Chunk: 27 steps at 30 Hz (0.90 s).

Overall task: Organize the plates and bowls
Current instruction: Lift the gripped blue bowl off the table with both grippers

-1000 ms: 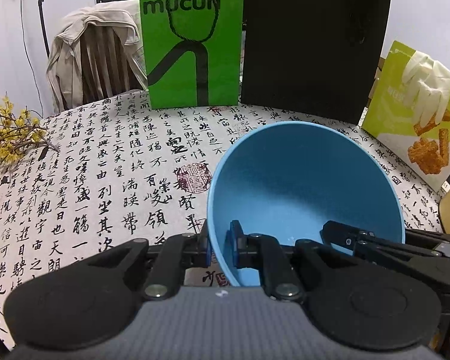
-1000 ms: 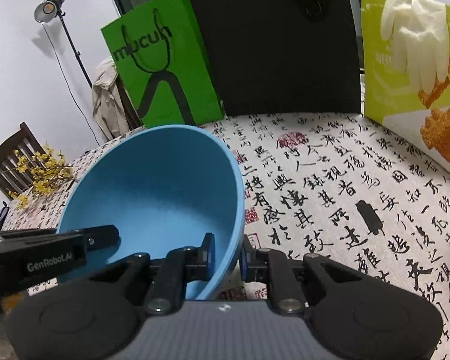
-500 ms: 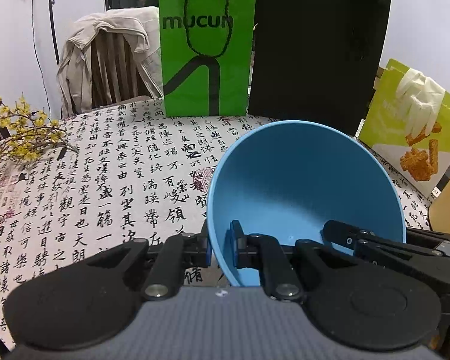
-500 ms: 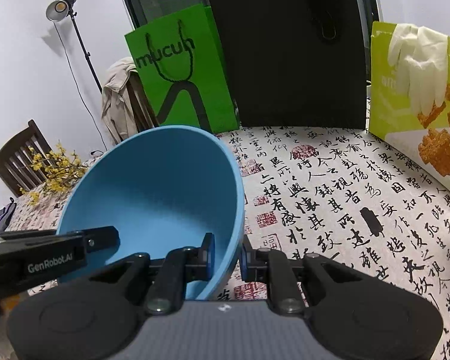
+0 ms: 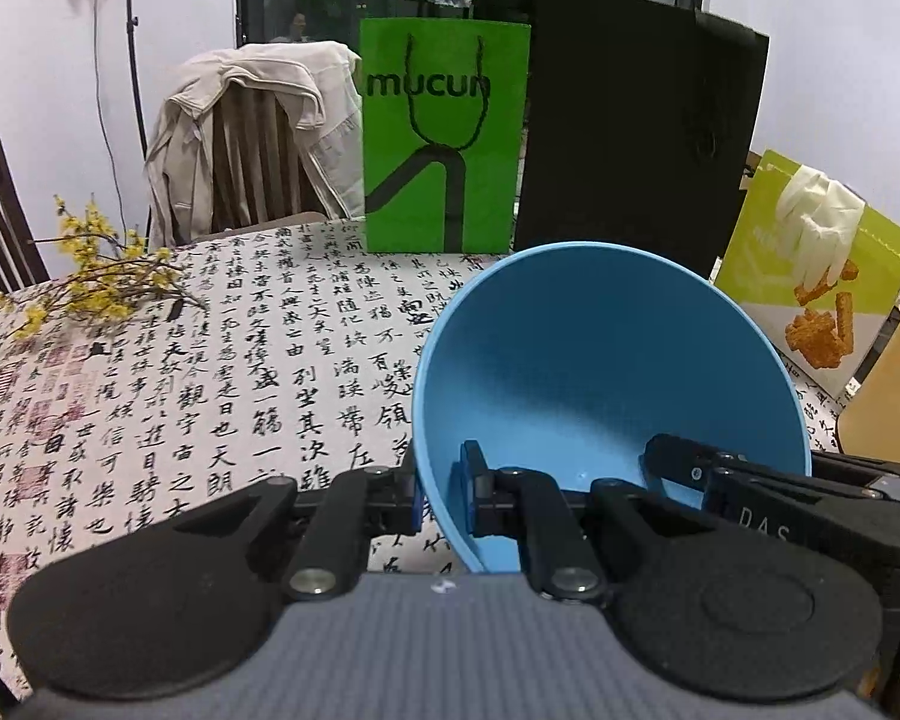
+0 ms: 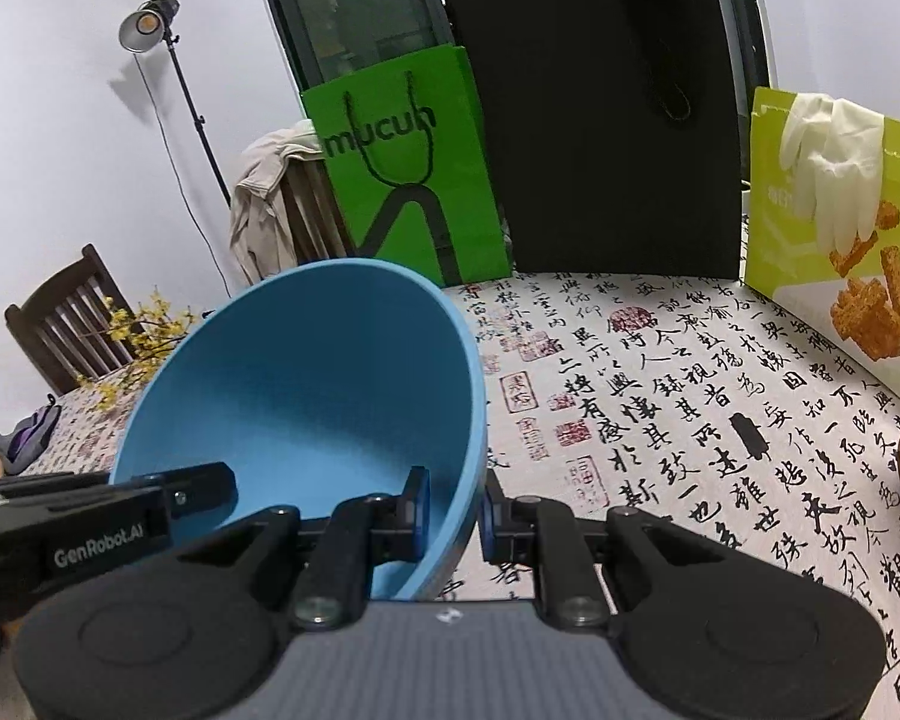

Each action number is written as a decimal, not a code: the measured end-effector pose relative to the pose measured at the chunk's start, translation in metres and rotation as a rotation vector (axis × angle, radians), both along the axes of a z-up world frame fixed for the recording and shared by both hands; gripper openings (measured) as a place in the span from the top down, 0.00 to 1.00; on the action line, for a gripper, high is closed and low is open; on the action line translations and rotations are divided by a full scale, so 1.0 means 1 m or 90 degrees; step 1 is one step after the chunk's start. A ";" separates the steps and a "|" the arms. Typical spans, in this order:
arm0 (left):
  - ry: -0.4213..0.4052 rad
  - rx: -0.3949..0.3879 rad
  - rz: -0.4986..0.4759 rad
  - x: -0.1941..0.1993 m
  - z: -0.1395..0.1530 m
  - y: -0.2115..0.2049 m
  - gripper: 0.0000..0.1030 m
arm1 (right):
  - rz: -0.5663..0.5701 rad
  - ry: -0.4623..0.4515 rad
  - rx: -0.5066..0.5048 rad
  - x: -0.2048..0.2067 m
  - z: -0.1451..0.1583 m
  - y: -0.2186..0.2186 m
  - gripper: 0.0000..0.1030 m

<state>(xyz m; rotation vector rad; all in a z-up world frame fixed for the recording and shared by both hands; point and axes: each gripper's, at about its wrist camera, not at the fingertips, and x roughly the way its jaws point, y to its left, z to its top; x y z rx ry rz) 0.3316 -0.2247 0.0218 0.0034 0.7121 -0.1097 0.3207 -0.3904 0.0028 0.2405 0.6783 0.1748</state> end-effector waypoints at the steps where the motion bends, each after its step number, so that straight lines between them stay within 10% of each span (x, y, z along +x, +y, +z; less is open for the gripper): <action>1: -0.001 -0.001 0.002 -0.003 0.002 0.002 0.88 | 0.002 -0.001 0.000 -0.002 0.002 0.002 0.84; 27: -0.029 -0.021 0.053 -0.073 0.019 0.060 0.88 | 0.052 -0.022 0.004 -0.057 0.020 0.055 0.84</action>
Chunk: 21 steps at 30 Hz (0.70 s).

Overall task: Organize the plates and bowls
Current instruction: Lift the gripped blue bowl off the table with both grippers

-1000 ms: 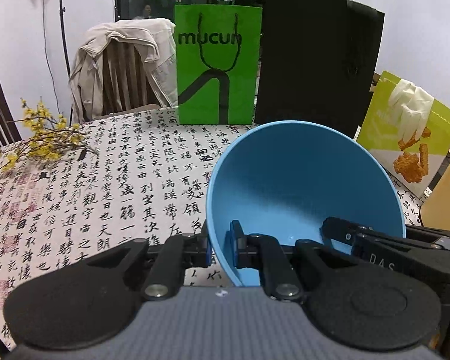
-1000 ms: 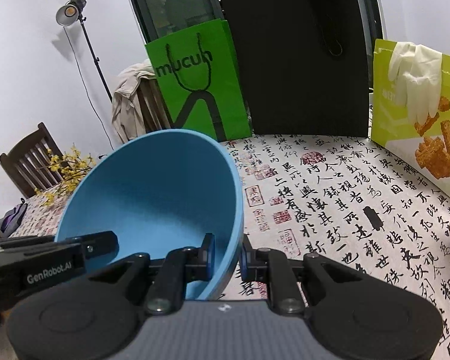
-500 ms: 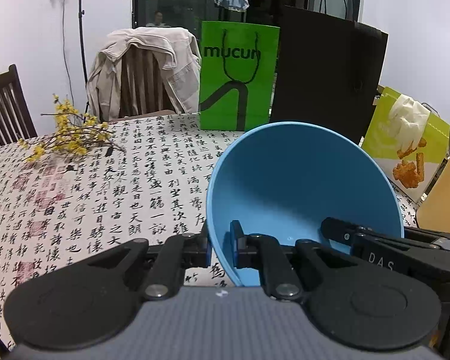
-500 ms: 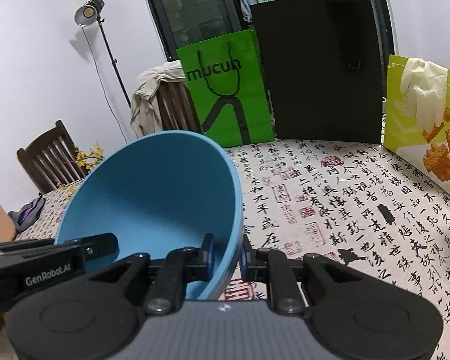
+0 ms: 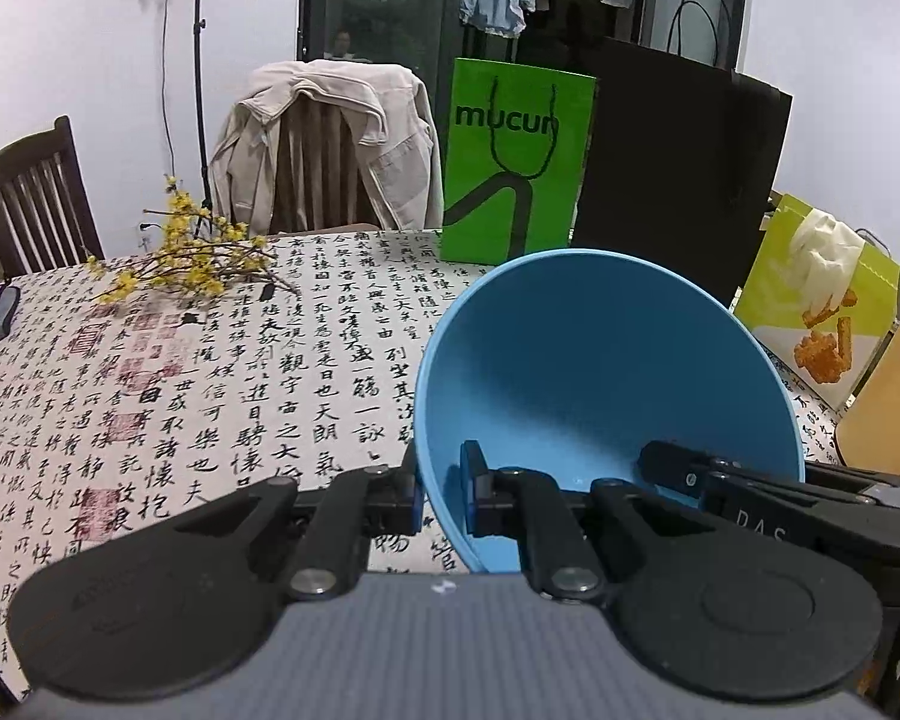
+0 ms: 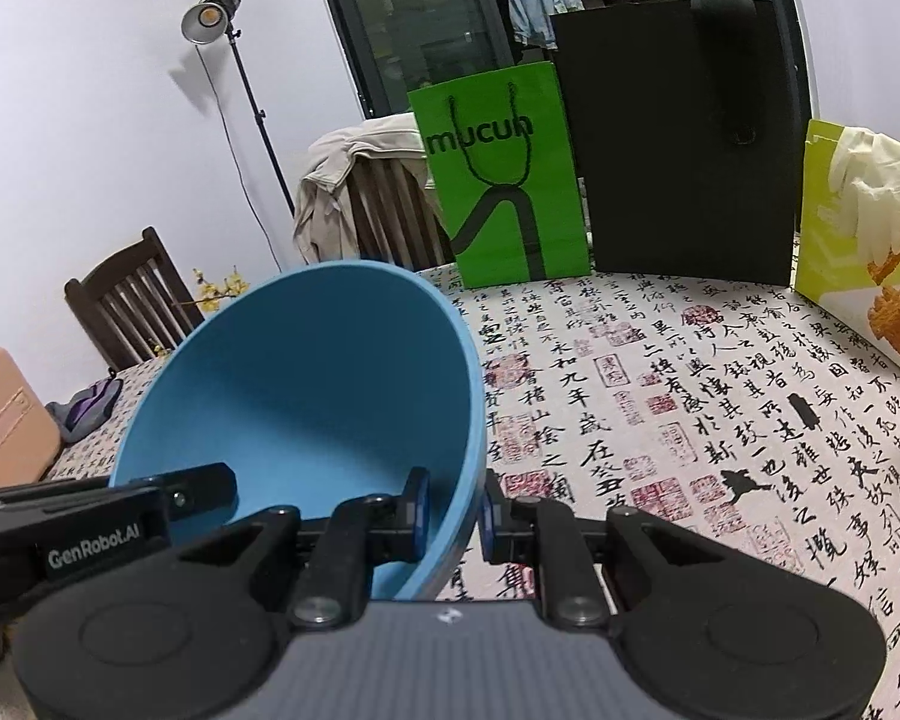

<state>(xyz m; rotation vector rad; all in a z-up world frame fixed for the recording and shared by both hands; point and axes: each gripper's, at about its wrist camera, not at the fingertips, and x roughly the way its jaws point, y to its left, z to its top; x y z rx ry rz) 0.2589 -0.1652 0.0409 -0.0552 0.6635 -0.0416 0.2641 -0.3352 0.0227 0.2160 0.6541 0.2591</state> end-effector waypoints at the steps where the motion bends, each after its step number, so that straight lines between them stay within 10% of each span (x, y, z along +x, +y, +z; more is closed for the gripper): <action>1: -0.001 -0.002 0.001 -0.002 0.000 0.003 0.88 | 0.001 0.000 0.000 -0.002 0.000 0.002 0.84; 21: -0.018 -0.024 0.019 -0.037 0.002 0.040 0.88 | 0.022 -0.005 0.008 -0.031 -0.001 0.036 0.84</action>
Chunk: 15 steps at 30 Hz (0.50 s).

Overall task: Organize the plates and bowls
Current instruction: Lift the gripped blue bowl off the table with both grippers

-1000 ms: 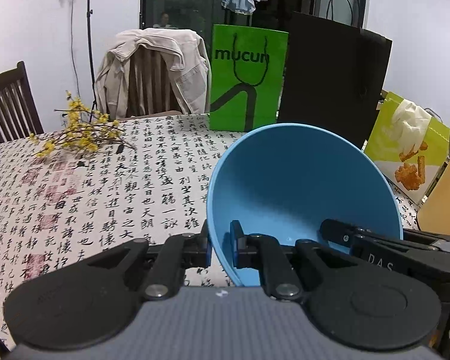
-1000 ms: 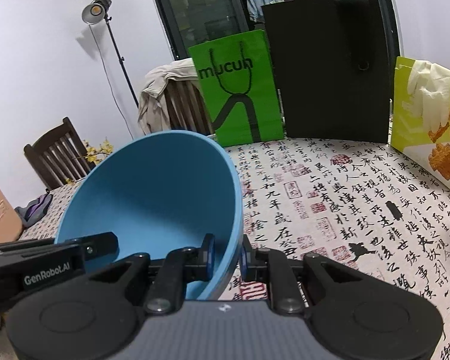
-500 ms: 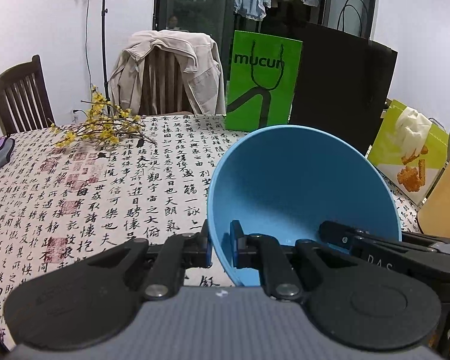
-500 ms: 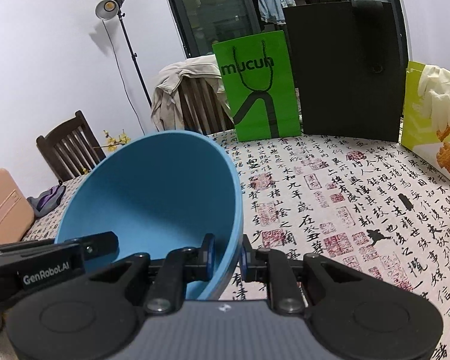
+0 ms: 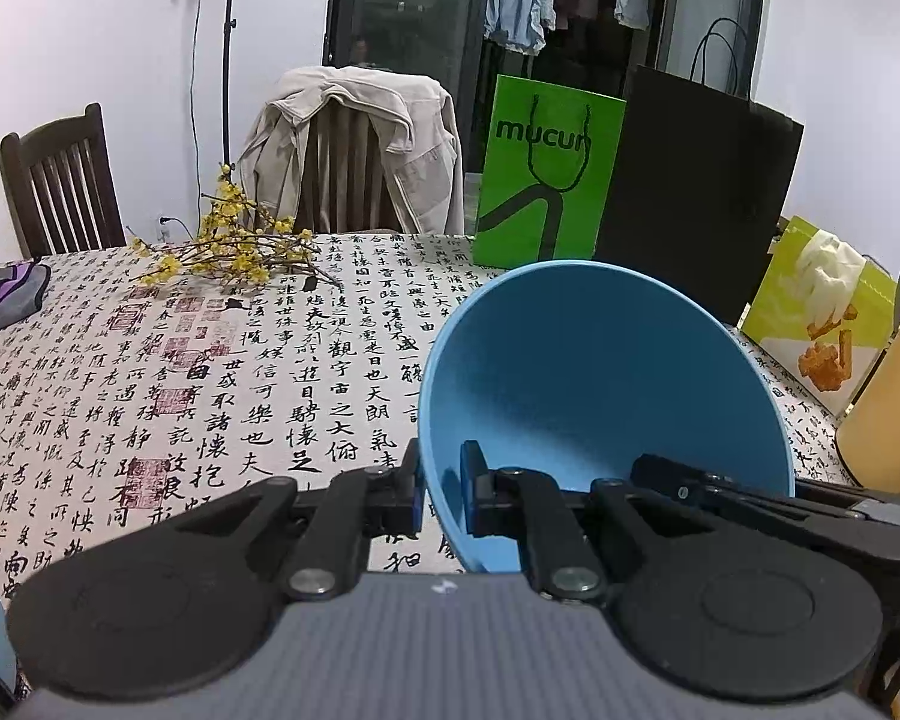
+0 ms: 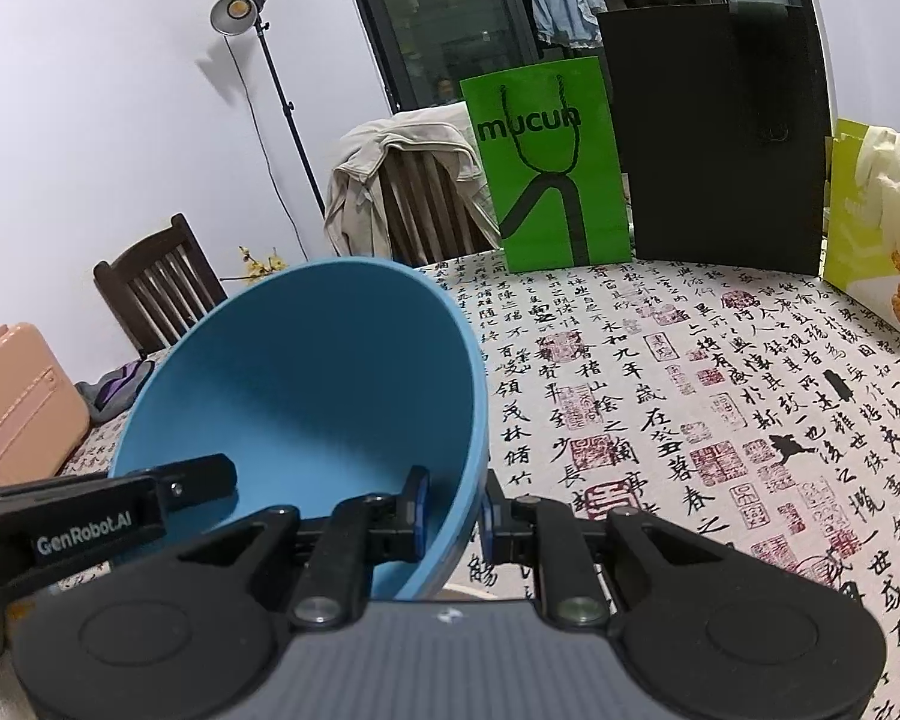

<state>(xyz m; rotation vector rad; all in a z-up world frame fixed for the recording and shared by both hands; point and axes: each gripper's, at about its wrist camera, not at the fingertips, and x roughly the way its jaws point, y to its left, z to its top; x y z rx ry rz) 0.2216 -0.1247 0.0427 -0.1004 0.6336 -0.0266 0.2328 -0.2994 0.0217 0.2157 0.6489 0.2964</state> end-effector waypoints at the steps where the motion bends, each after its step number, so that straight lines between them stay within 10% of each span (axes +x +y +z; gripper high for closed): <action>1: -0.003 0.000 0.001 -0.002 0.000 0.001 0.88 | 0.000 -0.001 0.002 -0.001 0.000 0.001 0.84; 15: -0.040 -0.017 0.022 -0.024 0.001 0.024 0.88 | 0.001 -0.017 0.030 -0.021 -0.001 0.019 0.84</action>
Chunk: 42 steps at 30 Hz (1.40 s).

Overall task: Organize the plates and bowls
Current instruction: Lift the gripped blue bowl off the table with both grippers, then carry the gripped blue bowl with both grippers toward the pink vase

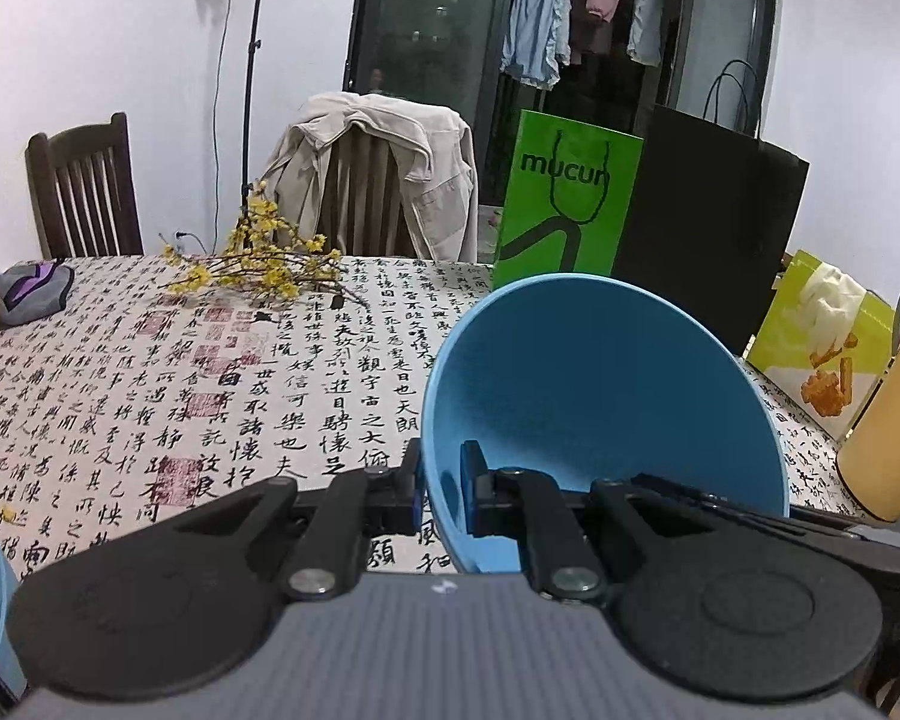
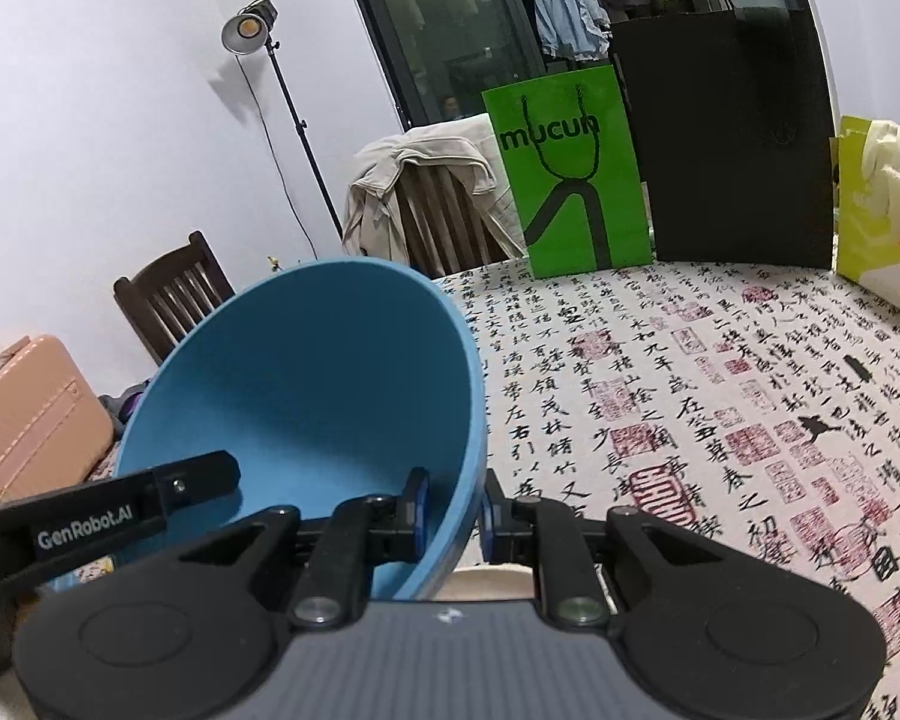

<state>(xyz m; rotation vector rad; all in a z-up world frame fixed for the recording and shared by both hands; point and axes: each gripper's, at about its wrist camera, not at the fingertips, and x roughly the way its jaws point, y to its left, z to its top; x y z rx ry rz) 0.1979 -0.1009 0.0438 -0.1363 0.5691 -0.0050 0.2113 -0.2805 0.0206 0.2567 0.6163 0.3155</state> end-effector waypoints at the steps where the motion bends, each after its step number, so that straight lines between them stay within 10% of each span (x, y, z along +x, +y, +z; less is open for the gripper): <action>1: -0.001 -0.001 0.001 -0.001 0.000 0.001 0.88 | 0.001 0.001 0.001 -0.001 0.000 0.001 0.84; 19: -0.018 -0.003 0.060 -0.019 0.002 0.017 0.88 | 0.059 -0.013 0.008 0.001 0.004 0.015 0.84; 42: -0.032 -0.025 -0.021 -0.024 0.007 0.051 0.88 | -0.031 0.005 0.043 -0.024 -0.006 0.040 0.84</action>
